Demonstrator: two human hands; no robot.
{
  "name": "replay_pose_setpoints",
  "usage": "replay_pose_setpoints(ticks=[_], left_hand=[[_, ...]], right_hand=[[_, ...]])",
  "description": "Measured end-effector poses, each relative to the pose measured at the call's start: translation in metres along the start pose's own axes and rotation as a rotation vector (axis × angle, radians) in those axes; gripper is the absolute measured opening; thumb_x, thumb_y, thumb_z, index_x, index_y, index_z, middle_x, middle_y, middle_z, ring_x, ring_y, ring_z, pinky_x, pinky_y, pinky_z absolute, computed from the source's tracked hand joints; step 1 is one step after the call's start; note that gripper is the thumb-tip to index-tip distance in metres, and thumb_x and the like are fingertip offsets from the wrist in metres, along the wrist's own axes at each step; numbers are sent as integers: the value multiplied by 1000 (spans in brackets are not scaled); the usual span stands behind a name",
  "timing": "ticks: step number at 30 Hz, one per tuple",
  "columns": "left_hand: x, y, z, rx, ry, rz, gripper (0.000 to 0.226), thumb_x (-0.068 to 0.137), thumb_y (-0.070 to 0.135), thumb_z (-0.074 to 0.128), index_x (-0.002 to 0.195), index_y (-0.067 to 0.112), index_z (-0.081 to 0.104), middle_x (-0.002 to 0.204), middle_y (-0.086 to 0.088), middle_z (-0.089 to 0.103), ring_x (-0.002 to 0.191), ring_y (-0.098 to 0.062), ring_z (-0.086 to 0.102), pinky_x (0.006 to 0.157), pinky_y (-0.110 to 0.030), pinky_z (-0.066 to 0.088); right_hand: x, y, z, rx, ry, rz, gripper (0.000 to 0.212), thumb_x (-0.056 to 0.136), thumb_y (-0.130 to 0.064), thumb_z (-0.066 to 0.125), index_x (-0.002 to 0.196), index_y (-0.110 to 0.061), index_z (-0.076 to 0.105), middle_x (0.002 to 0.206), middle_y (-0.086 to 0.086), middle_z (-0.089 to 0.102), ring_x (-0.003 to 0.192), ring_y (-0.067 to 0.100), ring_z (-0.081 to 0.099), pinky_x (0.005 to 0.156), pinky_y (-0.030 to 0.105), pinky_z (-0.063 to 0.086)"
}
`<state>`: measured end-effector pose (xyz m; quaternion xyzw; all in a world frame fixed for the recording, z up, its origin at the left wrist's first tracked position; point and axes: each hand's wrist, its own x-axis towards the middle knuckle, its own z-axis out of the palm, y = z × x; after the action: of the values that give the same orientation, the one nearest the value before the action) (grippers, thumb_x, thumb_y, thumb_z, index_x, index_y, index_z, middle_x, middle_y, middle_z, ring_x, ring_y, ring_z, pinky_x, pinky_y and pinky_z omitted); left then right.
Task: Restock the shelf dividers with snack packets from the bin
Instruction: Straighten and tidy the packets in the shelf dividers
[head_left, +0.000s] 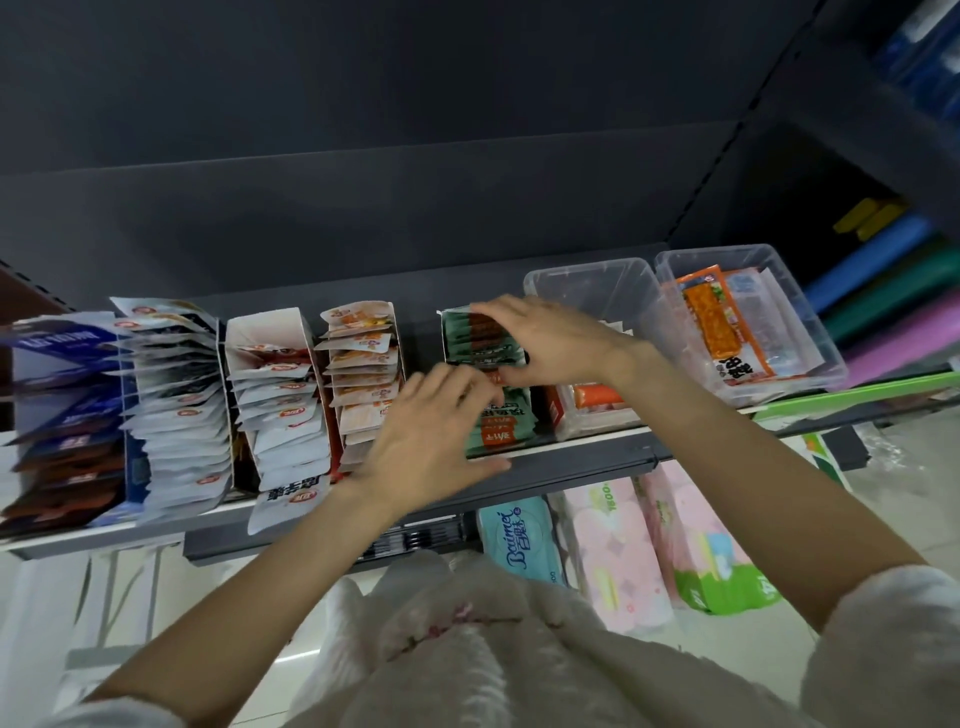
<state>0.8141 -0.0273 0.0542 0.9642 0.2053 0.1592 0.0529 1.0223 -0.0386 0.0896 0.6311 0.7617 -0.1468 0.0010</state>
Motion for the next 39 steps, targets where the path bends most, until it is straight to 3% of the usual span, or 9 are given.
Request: replay_pose_setpoints(ticks=[3, 9, 14, 17, 21, 23, 30, 35, 39], left_hand=[[-11, 3, 15, 63, -98, 25, 59, 64, 54, 74, 108, 18, 59, 110, -2, 56, 100, -20, 49, 77, -34, 43], [-21, -5, 16, -111, 51, -49, 46, 69, 15, 65, 115, 14, 62, 117, -2, 58, 105, -20, 49, 86, -31, 41], [-16, -13, 19, 37, -46, -3, 60, 57, 16, 86, 113, 16, 63, 111, -5, 61, 97, -23, 53, 76, -34, 46], [-14, -18, 21, 78, -6, 59, 46, 60, 18, 85, 104, 17, 68, 102, -2, 64, 88, -23, 58, 73, -30, 36], [-7, -27, 22, -24, -28, 101, 18, 82, 22, 60, 91, 17, 74, 82, 0, 69, 68, -21, 65, 53, -29, 52], [0, -27, 20, -86, -76, 74, 12, 82, 17, 66, 89, 17, 76, 78, 0, 70, 61, -22, 67, 44, -30, 53], [10, -28, 19, -140, 22, -171, 10, 81, 12, 71, 90, 12, 71, 81, -4, 66, 58, -25, 64, 46, -29, 47], [6, -24, 22, -166, 58, -259, 12, 86, 18, 65, 97, 13, 67, 87, -2, 65, 64, -23, 65, 48, -33, 52], [10, -24, 19, -150, 109, -270, 12, 87, 19, 65, 97, 13, 62, 84, -3, 61, 60, -24, 62, 43, -32, 49]], right_hand=[[0, -7, 5, -169, 73, -26, 74, 85, -38, 60, 145, -14, 24, 140, 7, 42, 122, 26, 46, 101, 38, 36], [3, -6, 13, -163, 35, -26, 93, 77, -43, 69, 147, -13, 17, 147, 8, 35, 128, 27, 38, 107, 42, 31], [5, -4, 14, -123, 42, -7, 94, 75, -47, 73, 146, -16, 19, 144, 6, 38, 126, 24, 39, 103, 38, 33], [6, -2, 15, -97, 37, -9, 90, 76, -47, 72, 145, -17, 22, 144, 4, 38, 125, 22, 38, 101, 37, 35], [6, 3, 13, -57, 18, -10, 85, 77, -47, 72, 142, -19, 26, 140, 4, 45, 123, 21, 44, 99, 37, 41], [7, 6, 10, -57, 14, -16, 81, 76, -45, 73, 139, -19, 29, 133, 4, 51, 118, 22, 50, 94, 38, 44], [26, 9, 4, -95, -51, 3, 77, 76, -53, 69, 134, -13, 38, 120, 3, 47, 110, 19, 47, 92, 29, 34], [36, 3, 10, -207, -153, 18, 73, 73, -51, 71, 126, -14, 36, 104, -1, 59, 89, 19, 56, 99, 46, 32], [39, 8, 8, -223, -91, -5, 67, 79, -52, 64, 127, -15, 36, 89, -6, 63, 79, 19, 58, 92, 42, 31]])
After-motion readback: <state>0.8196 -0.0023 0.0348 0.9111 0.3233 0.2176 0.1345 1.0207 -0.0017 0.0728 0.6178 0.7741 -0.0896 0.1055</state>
